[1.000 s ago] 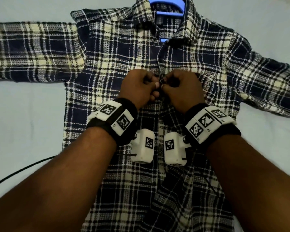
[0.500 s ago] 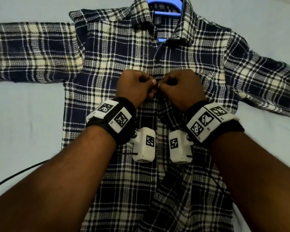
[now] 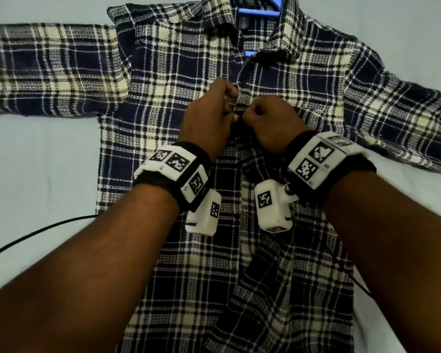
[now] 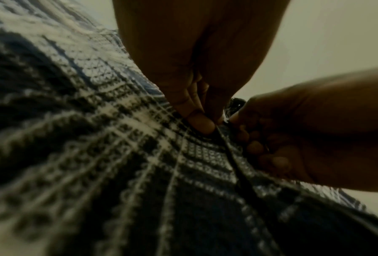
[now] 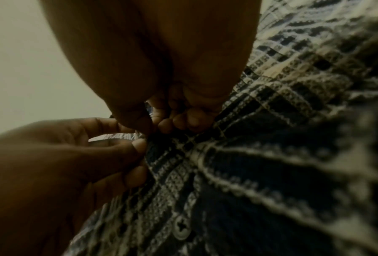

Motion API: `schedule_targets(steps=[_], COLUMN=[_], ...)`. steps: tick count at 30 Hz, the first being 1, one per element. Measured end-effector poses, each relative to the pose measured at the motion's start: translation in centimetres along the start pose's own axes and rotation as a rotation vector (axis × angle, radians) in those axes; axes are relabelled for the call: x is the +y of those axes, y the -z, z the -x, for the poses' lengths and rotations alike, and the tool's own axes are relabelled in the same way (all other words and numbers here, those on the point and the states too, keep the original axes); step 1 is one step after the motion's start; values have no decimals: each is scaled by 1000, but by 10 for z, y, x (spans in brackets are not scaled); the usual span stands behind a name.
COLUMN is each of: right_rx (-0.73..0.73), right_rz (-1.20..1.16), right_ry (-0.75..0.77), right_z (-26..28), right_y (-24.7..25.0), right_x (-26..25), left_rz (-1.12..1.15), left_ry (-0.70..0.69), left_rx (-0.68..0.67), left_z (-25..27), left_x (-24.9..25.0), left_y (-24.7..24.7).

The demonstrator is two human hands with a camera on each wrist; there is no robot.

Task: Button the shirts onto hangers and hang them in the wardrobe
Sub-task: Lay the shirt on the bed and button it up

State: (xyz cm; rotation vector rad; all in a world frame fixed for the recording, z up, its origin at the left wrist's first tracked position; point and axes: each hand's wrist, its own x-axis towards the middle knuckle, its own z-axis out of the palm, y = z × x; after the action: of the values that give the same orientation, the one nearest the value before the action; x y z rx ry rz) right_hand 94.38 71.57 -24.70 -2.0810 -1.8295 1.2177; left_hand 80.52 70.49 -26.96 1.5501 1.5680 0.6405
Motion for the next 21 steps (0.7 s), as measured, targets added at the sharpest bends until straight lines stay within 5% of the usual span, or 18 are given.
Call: schedule_targets(steps=[5,11,17,21], right_rx=[15,233,95,127], right_rz=[-4,-23,405,347], right_ry=[-68,-94,55,34], right_z=[-1,25,68,63], right_y=[4,-1,-36,-33], right_x=[2,2,12,15], left_rz=[3,-31,-104,-202], left_ry=[13,58,26,5], left_rx=[50,129,20,-19], left_z=[3,46,93,95], left_x=[-1,-8,-19,-15], left_y=[-5,-3,-12,-21])
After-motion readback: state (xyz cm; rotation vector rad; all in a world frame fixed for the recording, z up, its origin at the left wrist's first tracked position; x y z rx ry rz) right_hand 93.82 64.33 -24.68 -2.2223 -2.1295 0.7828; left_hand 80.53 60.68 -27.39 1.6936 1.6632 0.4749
